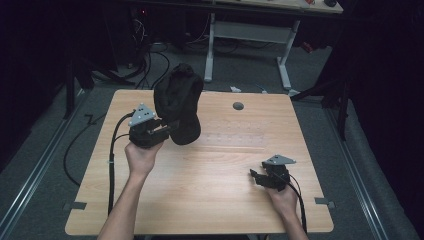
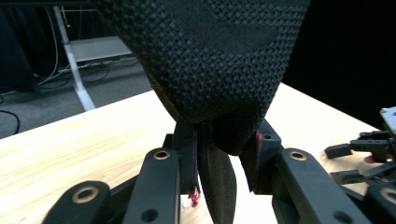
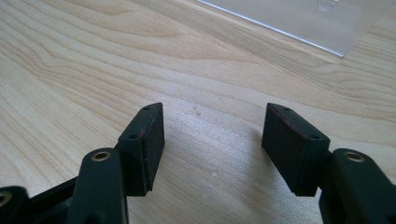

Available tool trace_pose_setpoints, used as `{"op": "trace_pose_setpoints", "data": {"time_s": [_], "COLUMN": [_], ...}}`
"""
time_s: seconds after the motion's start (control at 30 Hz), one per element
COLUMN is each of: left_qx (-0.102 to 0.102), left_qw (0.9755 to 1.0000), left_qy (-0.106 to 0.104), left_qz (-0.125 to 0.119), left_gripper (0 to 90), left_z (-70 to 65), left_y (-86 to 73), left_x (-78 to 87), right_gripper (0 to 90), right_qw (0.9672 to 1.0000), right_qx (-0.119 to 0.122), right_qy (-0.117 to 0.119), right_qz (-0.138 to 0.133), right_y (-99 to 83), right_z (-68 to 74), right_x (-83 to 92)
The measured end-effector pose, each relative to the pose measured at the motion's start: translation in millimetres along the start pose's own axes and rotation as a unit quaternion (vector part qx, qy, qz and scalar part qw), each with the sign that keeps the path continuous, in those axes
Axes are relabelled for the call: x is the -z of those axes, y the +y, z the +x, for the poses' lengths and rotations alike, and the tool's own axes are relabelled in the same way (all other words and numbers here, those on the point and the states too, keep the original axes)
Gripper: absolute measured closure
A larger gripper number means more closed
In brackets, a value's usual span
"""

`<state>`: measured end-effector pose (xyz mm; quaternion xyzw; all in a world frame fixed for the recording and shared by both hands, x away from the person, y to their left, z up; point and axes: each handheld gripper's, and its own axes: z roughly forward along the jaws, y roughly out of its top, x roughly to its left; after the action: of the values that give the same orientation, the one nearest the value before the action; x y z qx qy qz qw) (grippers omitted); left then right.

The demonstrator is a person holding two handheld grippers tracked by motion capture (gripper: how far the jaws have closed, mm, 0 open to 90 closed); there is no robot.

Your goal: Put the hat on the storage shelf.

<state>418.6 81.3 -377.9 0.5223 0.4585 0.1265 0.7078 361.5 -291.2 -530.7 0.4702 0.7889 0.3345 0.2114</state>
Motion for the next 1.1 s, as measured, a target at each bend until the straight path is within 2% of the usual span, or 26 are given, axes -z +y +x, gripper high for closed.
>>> {"op": "trace_pose_setpoints", "data": {"time_s": [0.27,0.57,0.87,1.1], "left_qx": [-0.034,-0.044,-0.074,-0.083], "left_qw": [0.9993,0.9988,0.9968,0.996], "left_qy": [0.012,0.019,0.026,0.028], "left_qz": [0.004,0.01,0.016,0.016], "left_gripper": [70.1,70.2,70.1,70.1], "left_z": [-1.2,2.4,3.2,4.9], "left_y": [-6.4,-13.1,-23.7,-34.1], "left_x": [-15.1,-25.8,-33.8,-40.6], "right_gripper": [39.3,39.2,39.0,39.0], "right_qw": [1.0,1.0,1.0,1.0], "right_qx": [-0.001,0.0,-0.002,-0.002], "right_qy": [0.0,-0.001,-0.001,-0.002], "right_qz": [0.0,0.0,0.0,0.0], "right_y": [0.0,-0.2,-0.3,-0.5], "right_z": [0.1,0.0,0.3,0.4], "right_x": [0.1,0.2,0.3,0.5]}}
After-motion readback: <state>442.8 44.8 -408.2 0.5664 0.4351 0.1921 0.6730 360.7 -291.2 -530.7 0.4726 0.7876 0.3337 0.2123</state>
